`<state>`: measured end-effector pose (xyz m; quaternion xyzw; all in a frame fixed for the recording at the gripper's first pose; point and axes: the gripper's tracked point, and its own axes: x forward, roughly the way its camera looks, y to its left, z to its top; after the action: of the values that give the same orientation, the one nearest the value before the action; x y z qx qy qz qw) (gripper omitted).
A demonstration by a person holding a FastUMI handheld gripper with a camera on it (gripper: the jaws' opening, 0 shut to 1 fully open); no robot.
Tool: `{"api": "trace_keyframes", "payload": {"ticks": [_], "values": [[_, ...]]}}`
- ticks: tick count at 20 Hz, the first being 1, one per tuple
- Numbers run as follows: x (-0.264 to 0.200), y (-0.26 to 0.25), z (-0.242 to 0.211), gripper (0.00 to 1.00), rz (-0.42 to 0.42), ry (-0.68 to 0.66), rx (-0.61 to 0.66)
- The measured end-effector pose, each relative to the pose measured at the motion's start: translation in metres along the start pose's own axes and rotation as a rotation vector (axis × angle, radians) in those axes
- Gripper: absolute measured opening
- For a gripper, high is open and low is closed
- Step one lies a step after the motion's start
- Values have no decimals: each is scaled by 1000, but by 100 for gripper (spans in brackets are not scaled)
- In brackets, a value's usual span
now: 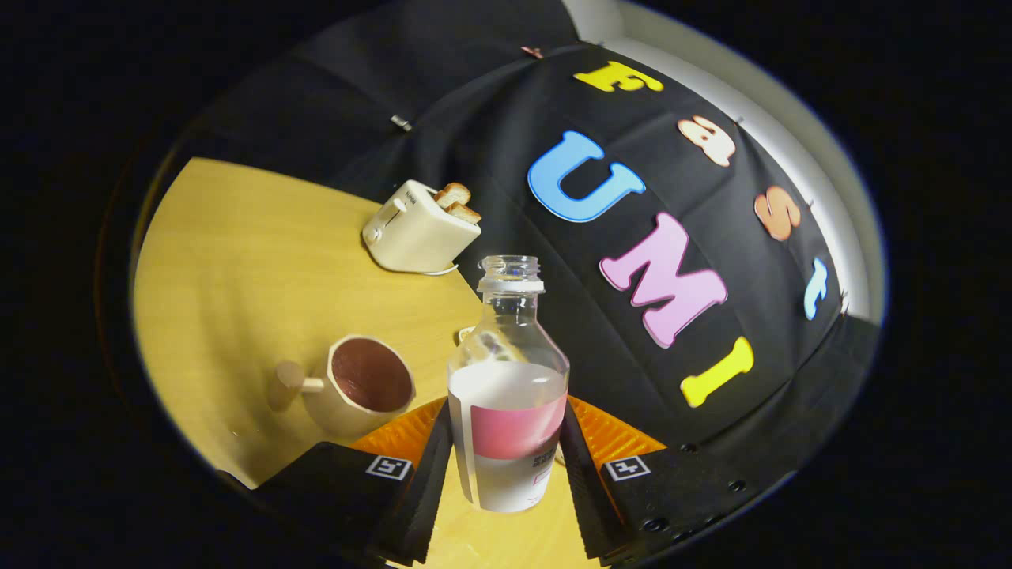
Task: Take the bottle from table, then pour the juice into the cup, finally place the bottle on the coaster
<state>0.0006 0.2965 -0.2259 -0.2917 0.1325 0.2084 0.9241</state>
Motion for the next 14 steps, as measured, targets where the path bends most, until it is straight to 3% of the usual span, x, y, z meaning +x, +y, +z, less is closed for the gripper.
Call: {"api": "trace_keyframes", "payload": {"ticks": [4,9,14], "values": [[-6,-22,33,73,9,-71,295],[-1,-82,73,73,-72,-193,536],[28,-118,79,74,-134,-271,633]]}}
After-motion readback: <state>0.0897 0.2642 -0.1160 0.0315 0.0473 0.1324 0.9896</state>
